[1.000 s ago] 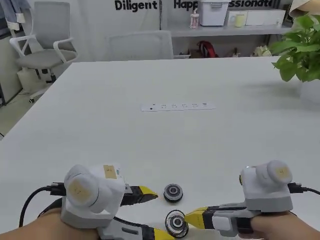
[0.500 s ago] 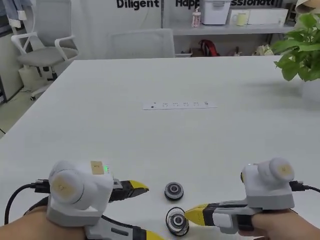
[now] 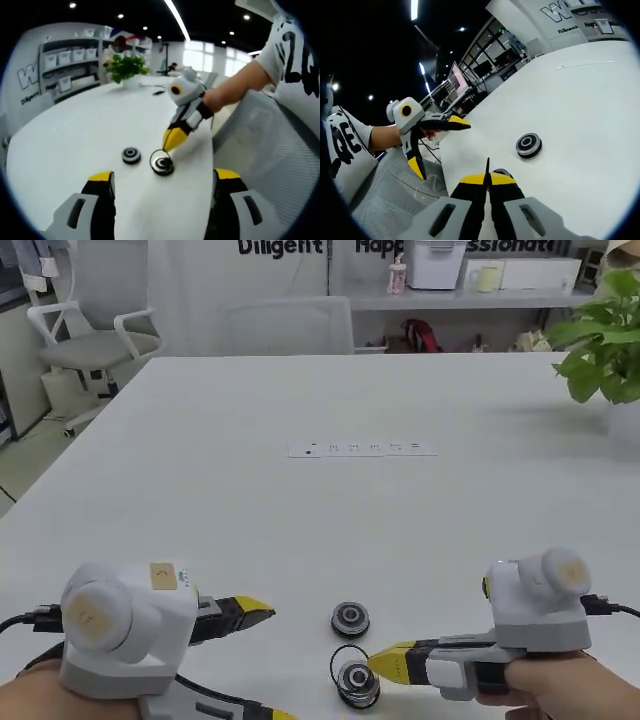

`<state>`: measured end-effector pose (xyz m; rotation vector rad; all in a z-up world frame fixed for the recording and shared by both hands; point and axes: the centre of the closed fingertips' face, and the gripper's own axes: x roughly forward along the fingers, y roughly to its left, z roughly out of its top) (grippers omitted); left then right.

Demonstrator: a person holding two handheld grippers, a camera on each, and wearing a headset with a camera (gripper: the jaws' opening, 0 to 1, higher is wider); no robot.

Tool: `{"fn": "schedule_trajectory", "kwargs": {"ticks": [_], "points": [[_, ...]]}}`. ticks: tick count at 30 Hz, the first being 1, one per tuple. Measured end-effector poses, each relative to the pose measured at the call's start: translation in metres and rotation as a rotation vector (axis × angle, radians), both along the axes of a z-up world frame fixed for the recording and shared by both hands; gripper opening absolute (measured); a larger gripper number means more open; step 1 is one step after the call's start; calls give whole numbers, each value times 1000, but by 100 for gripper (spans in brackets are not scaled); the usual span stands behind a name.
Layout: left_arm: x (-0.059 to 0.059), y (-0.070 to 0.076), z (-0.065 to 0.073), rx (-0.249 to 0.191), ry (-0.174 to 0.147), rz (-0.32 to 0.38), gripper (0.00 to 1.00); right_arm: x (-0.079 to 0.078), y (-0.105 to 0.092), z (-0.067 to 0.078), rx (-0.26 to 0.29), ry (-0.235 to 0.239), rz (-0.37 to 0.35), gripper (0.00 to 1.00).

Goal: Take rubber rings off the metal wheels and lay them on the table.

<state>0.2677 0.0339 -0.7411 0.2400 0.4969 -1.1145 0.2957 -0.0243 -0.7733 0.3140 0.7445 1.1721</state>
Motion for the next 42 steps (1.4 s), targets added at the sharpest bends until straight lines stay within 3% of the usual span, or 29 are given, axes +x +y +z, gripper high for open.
{"fn": "schedule_trajectory", "kwargs": {"ticks": [18, 42], "points": [[-1, 22, 1, 8, -8, 49, 86, 0, 18, 11, 8, -12, 53, 0], [-4, 37, -3, 19, 2, 88, 86, -4, 50, -2, -38, -5, 142, 0]]}}
